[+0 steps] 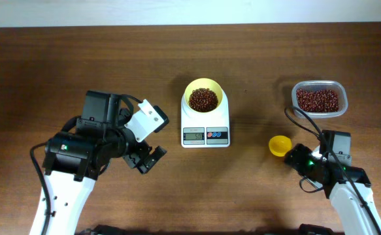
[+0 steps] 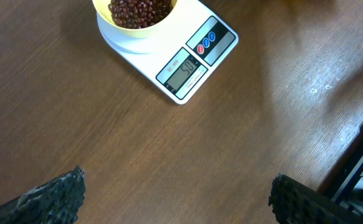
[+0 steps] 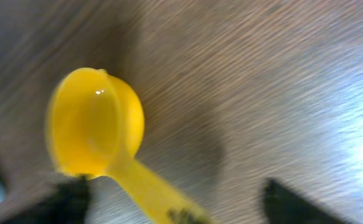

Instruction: Scoop item into bowl and weigh 50g on scale

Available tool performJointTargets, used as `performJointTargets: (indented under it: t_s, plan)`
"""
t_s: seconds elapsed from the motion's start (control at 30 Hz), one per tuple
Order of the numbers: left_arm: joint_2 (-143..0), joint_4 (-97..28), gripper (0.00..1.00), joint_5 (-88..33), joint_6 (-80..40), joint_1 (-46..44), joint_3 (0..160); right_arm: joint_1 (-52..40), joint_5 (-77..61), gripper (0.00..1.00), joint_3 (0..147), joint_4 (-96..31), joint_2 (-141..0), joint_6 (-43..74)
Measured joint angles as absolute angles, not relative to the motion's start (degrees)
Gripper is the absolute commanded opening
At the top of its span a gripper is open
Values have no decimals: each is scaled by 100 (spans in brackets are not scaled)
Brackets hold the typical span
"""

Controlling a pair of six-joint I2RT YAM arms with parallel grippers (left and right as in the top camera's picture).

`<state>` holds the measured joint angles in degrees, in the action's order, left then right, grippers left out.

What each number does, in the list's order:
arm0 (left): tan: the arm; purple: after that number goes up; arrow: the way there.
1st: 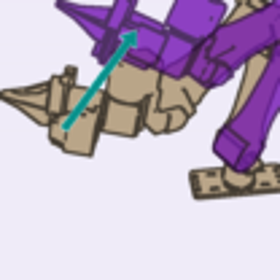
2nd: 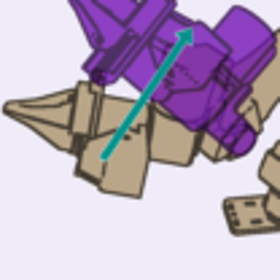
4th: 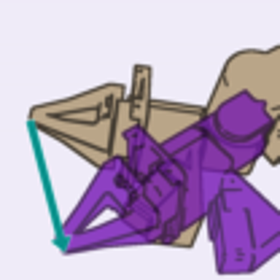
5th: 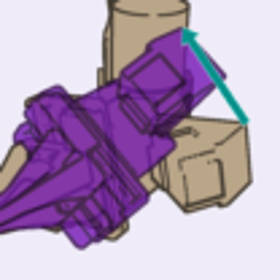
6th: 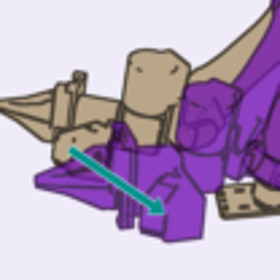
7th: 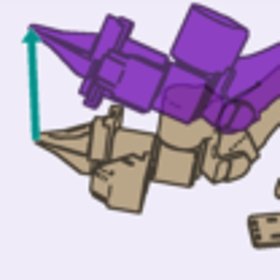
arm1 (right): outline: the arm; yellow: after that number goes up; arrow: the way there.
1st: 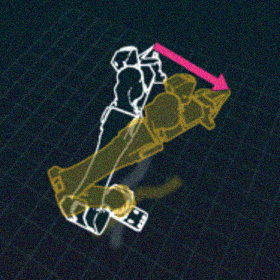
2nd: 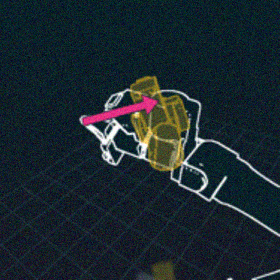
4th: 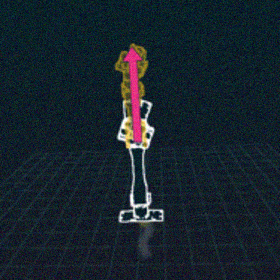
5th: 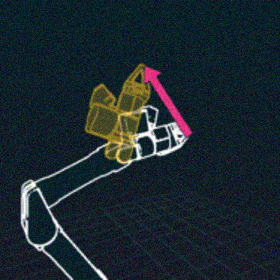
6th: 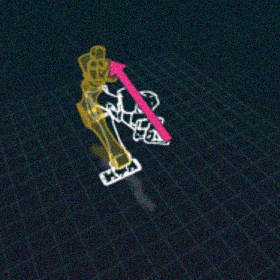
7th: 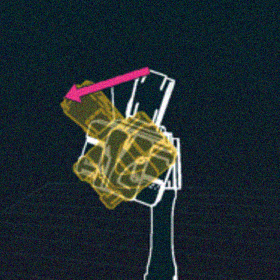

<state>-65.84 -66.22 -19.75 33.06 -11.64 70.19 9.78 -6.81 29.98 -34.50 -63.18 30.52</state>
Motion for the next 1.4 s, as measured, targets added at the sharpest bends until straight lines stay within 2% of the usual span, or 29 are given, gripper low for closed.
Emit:
performJointTargets:
  t_s: [0.23, 0.47, 0.6, 0.87, 1.13, 1.27, 1.4]
  plan:
    - [-6584, -6622, 99, -1975, 3308, -1164, 7019, 978, -154, 99, 3479, -3535, -6254, 2473]
    - [-6584, -6624, 99, -1975, 3308, -1164, 7019, 978, -1811, 99, 5325, -3459, -5275, 2182]
    - [-6584, -6624, 99, -1975, 3308, -1164, 7019, 978, -2318, 99, 5365, -3538, -5089, 2180]
    - [-6584, -6622, 99, -1975, 3308, -1164, 7019, 978, -2617, 99, 5360, -3841, -5684, 2628]
    - [-6584, -6624, 99, -1975, 3308, -1164, 7019, 878, -3551, 99, 5360, -3909, -4869, 550]
    - [-6584, -6622, 99, -1977, 3308, -1164, 7019, 75, -3583, 99, 5360, -4278, -4359, -405]
    - [-6584, -6624, 99, -1975, 3308, -1164, 7019, -550, -3173, 99, 4952, -4189, -3728, -687]
